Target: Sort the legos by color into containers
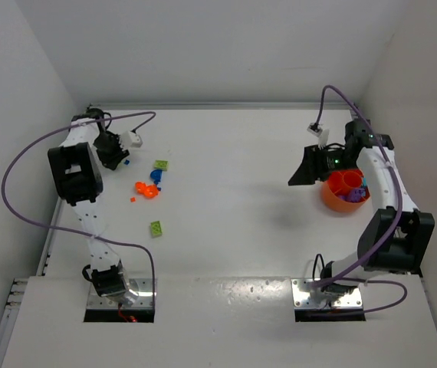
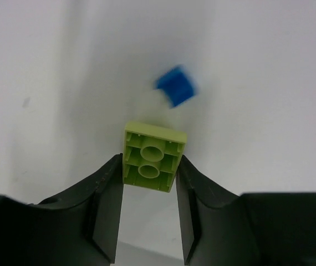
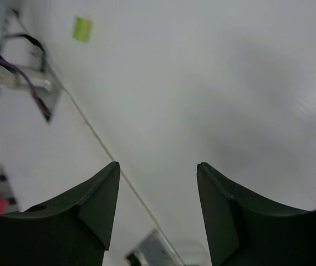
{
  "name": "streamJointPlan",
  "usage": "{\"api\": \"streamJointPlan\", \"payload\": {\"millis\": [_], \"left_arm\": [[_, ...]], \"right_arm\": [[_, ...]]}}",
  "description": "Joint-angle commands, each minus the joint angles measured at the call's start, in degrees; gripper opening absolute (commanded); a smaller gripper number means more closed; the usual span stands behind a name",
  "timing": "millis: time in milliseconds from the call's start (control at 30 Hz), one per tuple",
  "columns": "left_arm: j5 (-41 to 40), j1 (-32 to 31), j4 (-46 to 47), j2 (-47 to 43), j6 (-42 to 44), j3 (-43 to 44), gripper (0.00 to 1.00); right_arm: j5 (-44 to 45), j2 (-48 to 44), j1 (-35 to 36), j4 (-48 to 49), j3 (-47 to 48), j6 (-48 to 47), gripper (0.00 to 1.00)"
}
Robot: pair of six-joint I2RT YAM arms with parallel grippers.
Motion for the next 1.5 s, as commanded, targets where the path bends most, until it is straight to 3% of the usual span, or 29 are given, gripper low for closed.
{"api": "streamJointPlan", "payload": {"millis": [0,167,333,467,500,667,767,1133,1467], "left_arm": [[13.1,0.0,-4.7,-7.4,-2.6,-6.1,0.22],[26.0,-6.4,-5.6,-26.6,-9.0,-18.3,0.22],[31.8,-23.2,4.5,-43.2,-26.6,-32.1,0.2],[33.6,-34.6,14.7,-49.6,-43.0,-37.0,0.19],[33.6,-36.7,16.0,-50.3,-43.1,-37.7,0.19],[28.4,-48.9,18.2,-49.2,-48.7,-37.2,0.19],[25.4,-52.7,19.4,-47.0,-49.2,-35.8,0.19],[19.1,-59.5,19.4,-39.0,-50.4,-25.2,0.19],[18.5,-61.7,19.4,-35.9,-50.4,-22.6,0.19]], "right_arm": [[-15.2,1.1,0.5,8.4,-5.8,14.7,0.58],[-24.4,-0.4,0.5,21.1,-14.2,31.5,0.58],[-28.6,1.0,2.3,28.0,-12.3,41.0,0.58],[-29.1,1.8,4.5,31.0,-9.6,45.8,0.58],[-29.1,1.8,5.0,31.1,-8.8,46.8,0.58],[-28.6,1.8,8.8,35.7,-10.2,52.3,0.61],[-28.6,1.8,11.2,40.6,-13.1,56.6,0.61],[-24.1,4.2,16.2,43.3,-15.8,60.8,0.67],[-24.1,6.7,18.6,45.2,-15.3,62.7,0.67]]}}
